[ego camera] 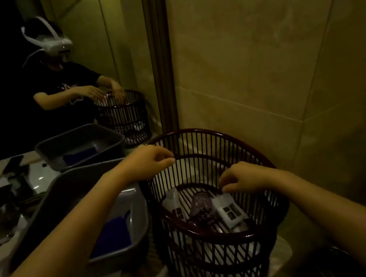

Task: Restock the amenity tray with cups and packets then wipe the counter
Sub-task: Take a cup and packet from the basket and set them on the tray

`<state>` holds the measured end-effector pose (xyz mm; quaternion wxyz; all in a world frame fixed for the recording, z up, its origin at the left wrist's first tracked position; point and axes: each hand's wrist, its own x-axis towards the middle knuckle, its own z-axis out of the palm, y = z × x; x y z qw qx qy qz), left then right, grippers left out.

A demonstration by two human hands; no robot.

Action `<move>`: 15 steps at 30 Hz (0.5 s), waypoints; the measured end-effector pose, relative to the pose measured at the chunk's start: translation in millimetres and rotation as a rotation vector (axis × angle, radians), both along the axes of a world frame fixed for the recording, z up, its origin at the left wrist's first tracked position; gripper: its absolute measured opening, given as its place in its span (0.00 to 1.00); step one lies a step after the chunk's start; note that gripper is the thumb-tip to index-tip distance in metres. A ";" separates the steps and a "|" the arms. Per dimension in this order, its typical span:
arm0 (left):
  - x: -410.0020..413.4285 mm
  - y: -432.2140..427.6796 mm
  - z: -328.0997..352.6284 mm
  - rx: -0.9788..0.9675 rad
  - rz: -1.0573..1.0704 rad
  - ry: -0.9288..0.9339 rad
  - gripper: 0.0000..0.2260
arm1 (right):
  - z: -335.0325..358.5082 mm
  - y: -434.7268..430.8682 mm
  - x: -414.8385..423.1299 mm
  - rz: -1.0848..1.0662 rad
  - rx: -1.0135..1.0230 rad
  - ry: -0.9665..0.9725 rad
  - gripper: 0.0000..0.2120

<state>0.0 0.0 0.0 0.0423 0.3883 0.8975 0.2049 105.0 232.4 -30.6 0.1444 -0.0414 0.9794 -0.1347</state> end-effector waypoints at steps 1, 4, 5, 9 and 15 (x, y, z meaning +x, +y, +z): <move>-1.3 -0.4 -3.1 0.001 -0.001 -0.008 0.15 | -2.8 0.8 -2.4 0.002 0.019 -0.037 0.17; -9.2 -3.9 -12.9 -0.012 -0.006 -0.032 0.14 | -9.7 4.2 -11.1 0.034 0.097 -0.134 0.19; -13.6 -3.2 -16.1 -0.016 -0.008 -0.036 0.15 | -12.0 5.7 -16.8 0.048 0.128 -0.173 0.20; -35.2 3.4 -26.7 0.014 -0.002 0.016 0.18 | -18.8 11.6 -43.6 0.074 0.253 -0.316 0.22; -74.2 24.6 -38.1 -0.055 0.017 0.165 0.28 | -35.7 14.8 -92.9 0.147 0.461 -0.401 0.21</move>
